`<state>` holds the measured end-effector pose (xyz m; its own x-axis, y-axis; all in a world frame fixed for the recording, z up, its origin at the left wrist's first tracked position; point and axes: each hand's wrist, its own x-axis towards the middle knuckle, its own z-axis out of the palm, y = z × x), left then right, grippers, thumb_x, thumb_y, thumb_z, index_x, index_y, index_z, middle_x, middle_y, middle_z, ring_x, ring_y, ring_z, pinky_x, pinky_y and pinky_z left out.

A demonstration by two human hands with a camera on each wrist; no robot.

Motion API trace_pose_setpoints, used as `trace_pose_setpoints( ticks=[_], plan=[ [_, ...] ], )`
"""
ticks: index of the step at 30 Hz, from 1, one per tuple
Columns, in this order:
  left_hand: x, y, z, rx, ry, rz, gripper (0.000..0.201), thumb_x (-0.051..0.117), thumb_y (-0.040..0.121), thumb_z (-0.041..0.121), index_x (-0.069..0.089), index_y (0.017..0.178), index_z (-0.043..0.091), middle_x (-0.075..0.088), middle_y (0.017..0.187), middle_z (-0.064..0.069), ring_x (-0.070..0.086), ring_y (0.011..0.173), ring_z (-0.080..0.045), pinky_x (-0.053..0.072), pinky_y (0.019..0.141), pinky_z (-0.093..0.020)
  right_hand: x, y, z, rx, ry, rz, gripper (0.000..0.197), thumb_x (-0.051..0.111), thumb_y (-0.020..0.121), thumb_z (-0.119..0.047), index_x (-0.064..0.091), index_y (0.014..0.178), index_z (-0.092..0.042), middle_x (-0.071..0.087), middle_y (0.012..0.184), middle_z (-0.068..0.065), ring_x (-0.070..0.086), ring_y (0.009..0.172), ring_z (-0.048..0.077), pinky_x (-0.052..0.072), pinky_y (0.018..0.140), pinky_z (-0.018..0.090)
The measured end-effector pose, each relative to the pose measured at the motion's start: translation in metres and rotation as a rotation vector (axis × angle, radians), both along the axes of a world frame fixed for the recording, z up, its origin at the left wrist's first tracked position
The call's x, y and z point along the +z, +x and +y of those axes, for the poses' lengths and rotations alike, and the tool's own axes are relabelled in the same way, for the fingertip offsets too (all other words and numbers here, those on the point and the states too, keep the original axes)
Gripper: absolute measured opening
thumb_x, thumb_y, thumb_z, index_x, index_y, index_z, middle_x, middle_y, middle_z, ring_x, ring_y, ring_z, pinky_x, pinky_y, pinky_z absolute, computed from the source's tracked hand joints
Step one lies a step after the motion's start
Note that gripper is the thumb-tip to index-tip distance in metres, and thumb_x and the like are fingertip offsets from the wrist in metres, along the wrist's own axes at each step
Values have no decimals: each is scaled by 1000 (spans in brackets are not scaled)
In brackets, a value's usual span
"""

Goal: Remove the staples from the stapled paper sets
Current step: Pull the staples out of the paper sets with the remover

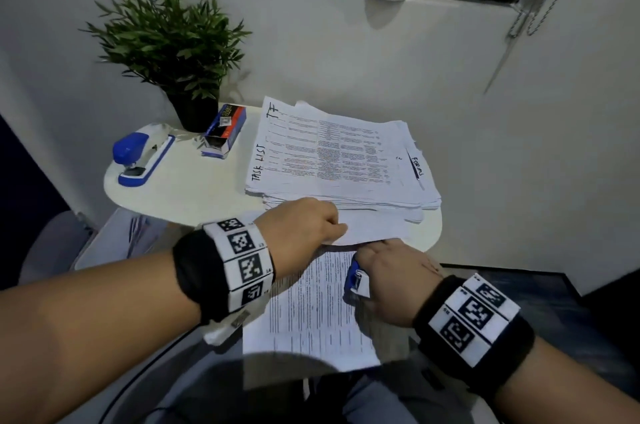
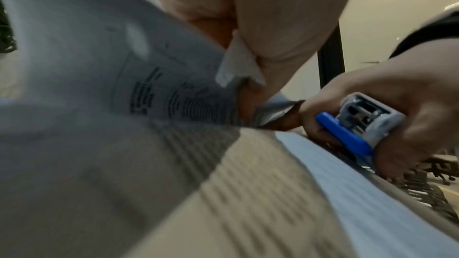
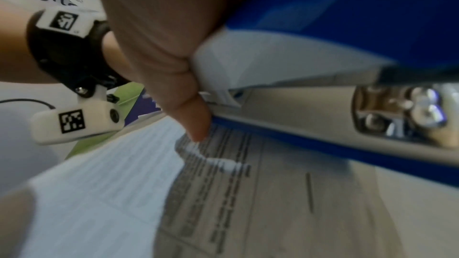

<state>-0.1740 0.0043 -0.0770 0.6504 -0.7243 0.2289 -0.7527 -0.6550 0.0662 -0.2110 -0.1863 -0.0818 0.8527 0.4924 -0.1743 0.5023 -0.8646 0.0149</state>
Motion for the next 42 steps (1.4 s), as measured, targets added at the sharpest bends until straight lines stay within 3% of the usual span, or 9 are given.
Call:
trace_pose_setpoints(
  ticks=[4, 8, 13, 15, 18, 23, 26, 32, 42],
  plan=[
    [-6, -4, 1, -15, -56, -12, 52, 87, 46, -6, 75, 93, 13, 66, 74, -3, 62, 60, -24, 49, 44, -25, -3, -4, -2, 79, 39, -100, 47, 72, 65, -57, 64, 91, -18, 61, 104, -1, 56, 105, 23, 50, 82, 28],
    [-10, -7, 3, -24, -73, 9, 55, 87, 44, -6, 75, 93, 17, 61, 72, -4, 58, 58, -24, 49, 43, -27, -11, -2, -14, 58, 76, 12, 49, 57, 82, -54, 54, 116, -18, 44, 131, -3, 33, 128, 19, 36, 101, 29],
    [-9, -3, 5, 63, -118, -9, 56, 83, 52, -7, 74, 101, 20, 66, 81, -4, 60, 66, -27, 51, 52, -29, 5, -3, -32, -43, 298, 75, 51, 44, 72, -58, 57, 113, -30, 57, 122, -8, 51, 116, 16, 46, 91, 32],
    [7, -4, 1, 193, -143, 30, 54, 72, 71, -4, 67, 116, 25, 67, 94, 1, 59, 83, -27, 50, 67, -34, 19, -3, -42, -140, 464, -38, 21, 57, 72, -51, 54, 89, -38, 64, 88, -11, 62, 86, 17, 52, 73, 35],
    [33, 0, -2, 442, -254, 111, 36, 49, 92, 16, 60, 122, 32, 65, 109, 5, 55, 103, -20, 44, 84, -31, 50, -2, -46, -279, 862, -193, 28, 65, 65, -64, 51, 80, -44, 62, 64, -8, 59, 56, 11, 52, 58, 37],
    [63, 9, -8, 445, -252, 297, 22, 56, 91, 34, 67, 109, 30, 68, 102, 8, 58, 98, -15, 45, 83, -27, 110, 16, -31, -319, 1473, -451, 49, 64, 61, -77, 51, 87, -38, 61, 75, 7, 64, 64, 38, 53, 56, 56],
    [76, 5, -13, 380, -190, 291, 19, 57, 89, 33, 69, 103, 27, 67, 95, 7, 59, 93, -16, 48, 80, -30, 131, 28, -17, -371, 1635, -472, 56, 54, 65, -83, 49, 83, -30, 54, 78, -2, 65, 84, 34, 55, 75, 48],
    [90, -2, -17, 392, -179, 264, 20, 57, 90, 30, 69, 105, 27, 67, 97, 7, 58, 94, -15, 45, 78, -25, 119, 39, 10, -311, 1268, -447, 30, 31, 85, -57, 39, 75, -29, 41, 66, -13, 45, 53, -11, 32, 54, 7],
    [100, -11, -6, 338, -172, 295, 25, 59, 89, 31, 67, 112, 30, 69, 103, 11, 51, 87, -3, 39, 76, -18, 97, 45, 0, -373, 1229, -527, 38, 31, 90, -49, 32, 59, -26, 37, 49, -15, 42, 47, -6, 29, 51, 11]
  ],
)
